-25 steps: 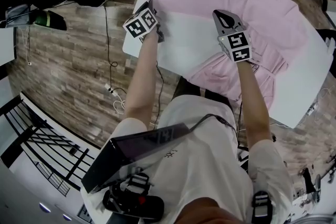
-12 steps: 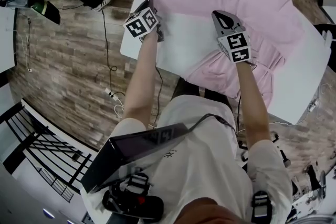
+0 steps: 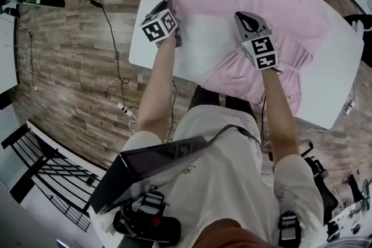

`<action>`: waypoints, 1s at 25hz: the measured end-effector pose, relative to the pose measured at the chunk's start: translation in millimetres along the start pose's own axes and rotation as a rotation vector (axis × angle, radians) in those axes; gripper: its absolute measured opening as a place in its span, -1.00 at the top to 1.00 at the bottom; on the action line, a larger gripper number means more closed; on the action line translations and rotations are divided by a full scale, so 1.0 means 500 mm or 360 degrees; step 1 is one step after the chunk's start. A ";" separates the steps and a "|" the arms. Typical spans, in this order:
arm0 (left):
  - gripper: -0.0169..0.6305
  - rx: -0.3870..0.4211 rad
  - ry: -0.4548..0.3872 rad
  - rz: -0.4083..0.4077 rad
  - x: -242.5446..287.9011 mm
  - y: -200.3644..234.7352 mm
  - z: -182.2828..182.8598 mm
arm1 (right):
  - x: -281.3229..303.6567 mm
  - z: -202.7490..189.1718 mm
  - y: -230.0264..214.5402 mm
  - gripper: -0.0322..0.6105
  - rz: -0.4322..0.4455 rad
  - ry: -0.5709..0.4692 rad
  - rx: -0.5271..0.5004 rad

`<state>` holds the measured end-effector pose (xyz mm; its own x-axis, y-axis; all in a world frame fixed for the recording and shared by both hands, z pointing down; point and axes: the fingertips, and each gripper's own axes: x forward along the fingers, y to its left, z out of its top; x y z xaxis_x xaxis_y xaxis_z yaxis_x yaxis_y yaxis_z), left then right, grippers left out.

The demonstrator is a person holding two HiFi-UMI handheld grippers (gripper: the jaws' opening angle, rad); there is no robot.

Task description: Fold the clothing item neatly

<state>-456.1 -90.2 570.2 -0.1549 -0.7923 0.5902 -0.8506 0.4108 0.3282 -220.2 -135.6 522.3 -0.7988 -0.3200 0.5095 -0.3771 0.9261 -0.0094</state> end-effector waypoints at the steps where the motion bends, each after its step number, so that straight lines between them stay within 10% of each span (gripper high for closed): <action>1: 0.85 0.0007 0.0006 -0.0010 0.001 -0.007 -0.002 | -0.004 -0.002 -0.002 0.89 -0.0007 -0.0001 0.0003; 25: 0.84 0.0095 0.0083 -0.0097 0.021 -0.115 -0.060 | -0.086 -0.036 -0.049 0.89 -0.0090 -0.0005 0.0044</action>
<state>-393.5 -108.7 579.9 -0.0769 -0.7899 0.6084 -0.8865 0.3335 0.3209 -168.1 -141.1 515.9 -0.7772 -0.3727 0.5070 -0.4346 0.9006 -0.0042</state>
